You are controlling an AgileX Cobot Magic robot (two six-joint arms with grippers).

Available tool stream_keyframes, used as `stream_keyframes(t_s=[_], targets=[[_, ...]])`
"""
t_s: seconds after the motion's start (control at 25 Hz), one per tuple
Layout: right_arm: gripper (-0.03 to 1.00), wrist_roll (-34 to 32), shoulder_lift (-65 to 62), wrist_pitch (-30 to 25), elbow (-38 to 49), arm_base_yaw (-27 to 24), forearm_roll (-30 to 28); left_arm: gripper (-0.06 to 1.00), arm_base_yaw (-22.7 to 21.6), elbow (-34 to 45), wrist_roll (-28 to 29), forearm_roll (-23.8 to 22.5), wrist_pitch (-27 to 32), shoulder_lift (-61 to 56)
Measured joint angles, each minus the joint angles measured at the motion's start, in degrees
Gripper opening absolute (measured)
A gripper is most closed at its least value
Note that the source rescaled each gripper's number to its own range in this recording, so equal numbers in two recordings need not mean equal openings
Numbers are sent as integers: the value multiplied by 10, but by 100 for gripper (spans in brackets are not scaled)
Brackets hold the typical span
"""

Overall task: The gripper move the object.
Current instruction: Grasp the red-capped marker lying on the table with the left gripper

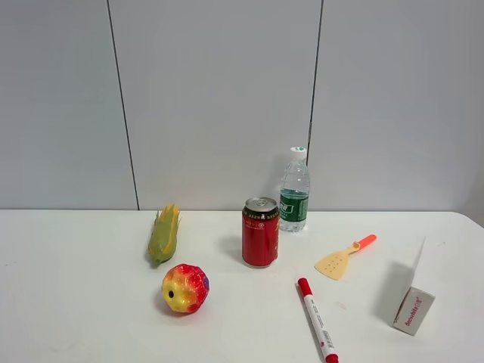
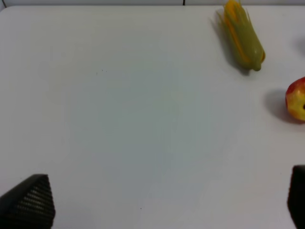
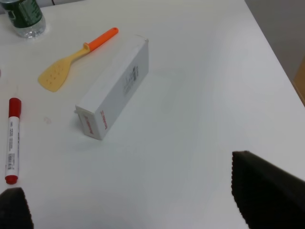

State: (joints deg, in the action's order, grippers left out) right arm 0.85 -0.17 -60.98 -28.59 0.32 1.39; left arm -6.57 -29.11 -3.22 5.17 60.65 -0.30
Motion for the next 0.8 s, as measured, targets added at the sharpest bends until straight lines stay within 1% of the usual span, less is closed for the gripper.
stream_keyframes(t_s=[0.36, 0.44, 0.48, 0.6, 0.64, 0.8], targets=[[100, 0, 0, 0, 0, 0, 0, 100, 0, 0, 0, 0, 0, 0], [100, 0, 0, 0, 0, 0, 0, 100, 0, -2, -2, 8, -1, 0], [100, 0, 0, 0, 0, 0, 0, 100, 0, -12, -7, 20, -3, 6], [100, 0, 0, 0, 0, 0, 0, 100, 0, -73, -33, 64, -16, 57], [100, 0, 0, 0, 0, 0, 0, 100, 0, -109, -46, 78, -17, 86], [100, 0, 0, 0, 0, 0, 0, 100, 0, -233, -77, 90, -17, 215]])
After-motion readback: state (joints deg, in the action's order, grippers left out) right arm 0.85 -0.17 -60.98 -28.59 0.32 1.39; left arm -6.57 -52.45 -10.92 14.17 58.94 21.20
